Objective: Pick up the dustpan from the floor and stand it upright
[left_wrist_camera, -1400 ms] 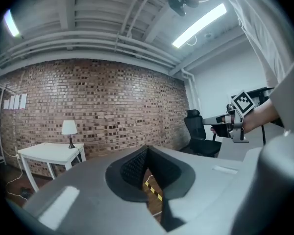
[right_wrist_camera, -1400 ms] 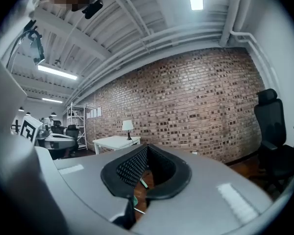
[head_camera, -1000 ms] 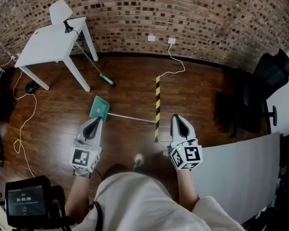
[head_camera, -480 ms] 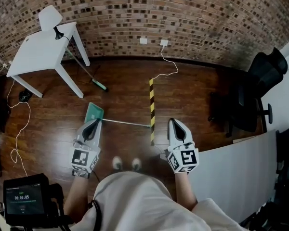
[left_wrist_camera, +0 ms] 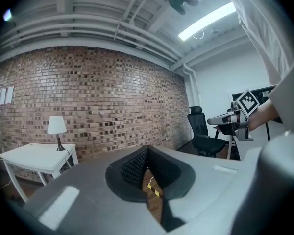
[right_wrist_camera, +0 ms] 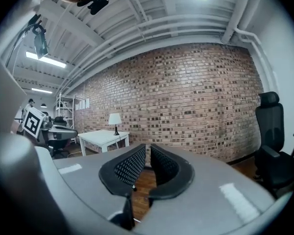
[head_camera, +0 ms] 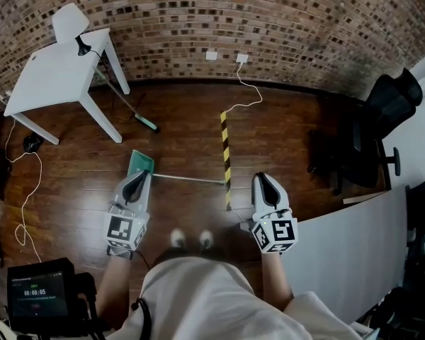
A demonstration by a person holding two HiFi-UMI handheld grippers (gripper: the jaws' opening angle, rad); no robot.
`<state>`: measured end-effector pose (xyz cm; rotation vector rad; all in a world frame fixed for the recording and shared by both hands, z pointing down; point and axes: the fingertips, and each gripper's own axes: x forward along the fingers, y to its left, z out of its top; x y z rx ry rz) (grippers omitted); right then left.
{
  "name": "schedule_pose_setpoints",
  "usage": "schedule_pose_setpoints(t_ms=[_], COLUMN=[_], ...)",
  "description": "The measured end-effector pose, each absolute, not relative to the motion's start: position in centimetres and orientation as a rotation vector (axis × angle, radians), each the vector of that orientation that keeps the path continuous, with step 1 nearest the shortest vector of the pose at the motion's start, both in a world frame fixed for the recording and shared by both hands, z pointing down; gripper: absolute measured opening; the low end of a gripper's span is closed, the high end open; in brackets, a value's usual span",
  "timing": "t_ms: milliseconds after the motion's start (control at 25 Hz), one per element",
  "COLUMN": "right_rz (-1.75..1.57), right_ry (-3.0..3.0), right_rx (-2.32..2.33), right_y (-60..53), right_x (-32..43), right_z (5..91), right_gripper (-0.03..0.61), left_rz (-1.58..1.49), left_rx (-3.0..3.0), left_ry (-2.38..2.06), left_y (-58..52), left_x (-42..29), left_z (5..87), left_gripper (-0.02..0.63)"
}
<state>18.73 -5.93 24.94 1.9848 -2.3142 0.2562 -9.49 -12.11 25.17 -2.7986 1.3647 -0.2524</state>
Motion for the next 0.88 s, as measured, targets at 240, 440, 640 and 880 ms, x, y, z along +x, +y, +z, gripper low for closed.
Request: schedule_pose_setpoints(t_ms=[240,440,640,880], right_rz=[0.314,0.355,0.384,0.406], right_ry=[-2.249,-2.197,-2.173,-2.105], right_rx=[2.012,2.007,1.994,1.955], right_y=[-8.7,-10.3,-13.8,-17.3], right_x=[17.3,18.1,20.7,23.5], right_z=[26.0,29.3,34.3,43.1], right_gripper=[0.097,0.124,0.144,0.173], left_rz=[-0.307,-0.341,-0.375,-0.457], left_rx=[-2.844,-2.884,-2.932,-3.008], left_ry=[1.217,1.113,1.056,1.065], left_y=[-16.2,-19.2,-23.4,-27.4], left_x=[-10.2,-8.4,-5.0,-2.1], left_z=[27.0,29.7,34.7,43.7], left_gripper=[0.002,0.002,0.002,0.002])
